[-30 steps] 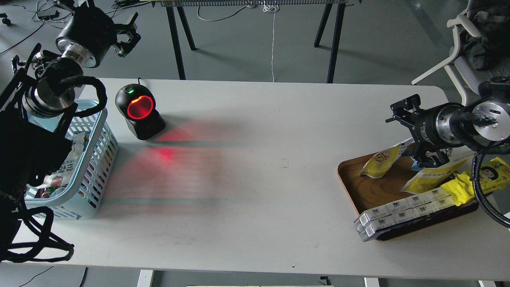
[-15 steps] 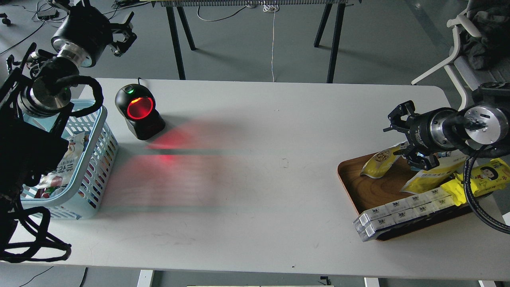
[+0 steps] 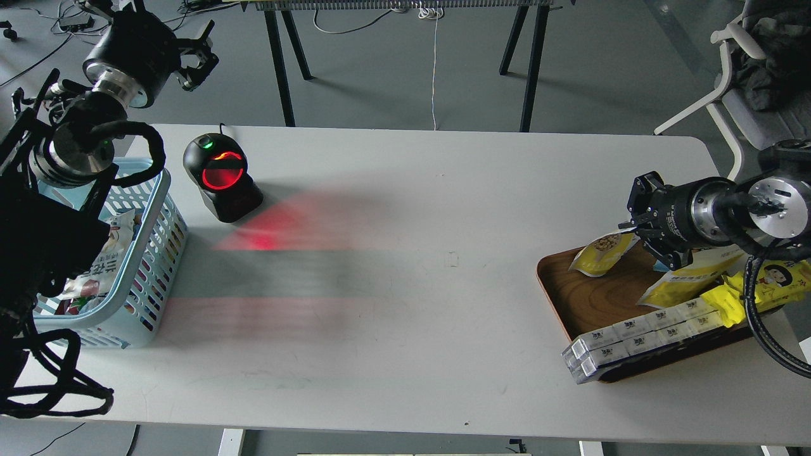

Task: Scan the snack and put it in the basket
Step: 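Lift the yellow packet with the right gripper toward the scanner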

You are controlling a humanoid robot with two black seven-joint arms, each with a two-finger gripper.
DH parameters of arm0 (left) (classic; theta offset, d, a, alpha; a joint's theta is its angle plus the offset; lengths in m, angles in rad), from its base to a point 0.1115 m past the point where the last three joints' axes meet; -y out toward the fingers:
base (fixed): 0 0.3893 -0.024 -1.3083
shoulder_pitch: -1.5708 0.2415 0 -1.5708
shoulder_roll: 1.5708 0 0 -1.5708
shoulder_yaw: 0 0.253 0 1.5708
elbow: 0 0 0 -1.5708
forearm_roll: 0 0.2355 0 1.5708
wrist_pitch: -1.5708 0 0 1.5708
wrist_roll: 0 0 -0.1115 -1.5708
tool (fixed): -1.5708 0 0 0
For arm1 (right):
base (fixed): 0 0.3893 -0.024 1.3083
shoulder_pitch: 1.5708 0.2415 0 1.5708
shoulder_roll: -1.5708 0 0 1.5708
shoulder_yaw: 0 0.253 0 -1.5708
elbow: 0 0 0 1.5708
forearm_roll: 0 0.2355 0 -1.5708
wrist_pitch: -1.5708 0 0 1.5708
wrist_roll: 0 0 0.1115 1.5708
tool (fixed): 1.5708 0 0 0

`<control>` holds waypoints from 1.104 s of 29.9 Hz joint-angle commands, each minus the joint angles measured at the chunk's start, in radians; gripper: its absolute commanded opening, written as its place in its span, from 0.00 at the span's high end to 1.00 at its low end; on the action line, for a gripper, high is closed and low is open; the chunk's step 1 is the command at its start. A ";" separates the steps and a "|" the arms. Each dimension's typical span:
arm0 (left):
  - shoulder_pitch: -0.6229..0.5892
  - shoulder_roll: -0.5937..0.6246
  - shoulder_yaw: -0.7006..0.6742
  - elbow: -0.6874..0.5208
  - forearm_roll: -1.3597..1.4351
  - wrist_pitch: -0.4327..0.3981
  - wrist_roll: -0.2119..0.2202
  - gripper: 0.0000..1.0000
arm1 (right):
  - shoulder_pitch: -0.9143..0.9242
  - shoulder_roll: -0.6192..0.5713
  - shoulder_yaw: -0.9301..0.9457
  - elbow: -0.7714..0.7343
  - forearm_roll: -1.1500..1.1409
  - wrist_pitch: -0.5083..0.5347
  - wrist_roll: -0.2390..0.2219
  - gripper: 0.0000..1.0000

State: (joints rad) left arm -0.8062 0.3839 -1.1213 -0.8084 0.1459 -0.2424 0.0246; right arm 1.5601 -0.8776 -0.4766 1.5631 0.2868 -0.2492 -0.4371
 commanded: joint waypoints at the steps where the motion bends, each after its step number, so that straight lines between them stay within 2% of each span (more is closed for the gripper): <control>1: -0.001 -0.002 0.000 0.001 0.000 0.002 0.000 0.00 | 0.005 -0.027 0.022 0.006 -0.011 -0.001 0.000 1.00; 7: -0.001 -0.003 0.001 0.000 0.000 0.002 0.000 0.00 | 0.046 -0.118 0.133 0.061 0.000 -0.005 0.014 1.00; 14: -0.007 -0.007 0.020 0.000 0.001 0.002 0.000 0.00 | 0.184 -0.115 0.151 0.060 0.124 -0.007 0.032 1.00; 20: -0.011 -0.007 0.025 0.001 0.001 0.003 0.000 0.00 | 0.276 -0.008 0.161 0.012 0.210 -0.012 0.054 1.00; 23: -0.011 -0.008 0.025 0.001 0.001 0.014 0.000 0.00 | 0.304 0.084 0.162 -0.041 0.247 -0.021 0.054 1.00; 33: -0.011 -0.008 0.025 0.001 0.001 0.017 0.000 0.00 | 0.284 0.350 0.190 -0.155 0.285 -0.096 0.081 1.00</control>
State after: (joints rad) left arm -0.8177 0.3745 -1.0968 -0.8081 0.1473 -0.2259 0.0246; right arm 1.8579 -0.5864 -0.2891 1.4306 0.5697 -0.3238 -0.3599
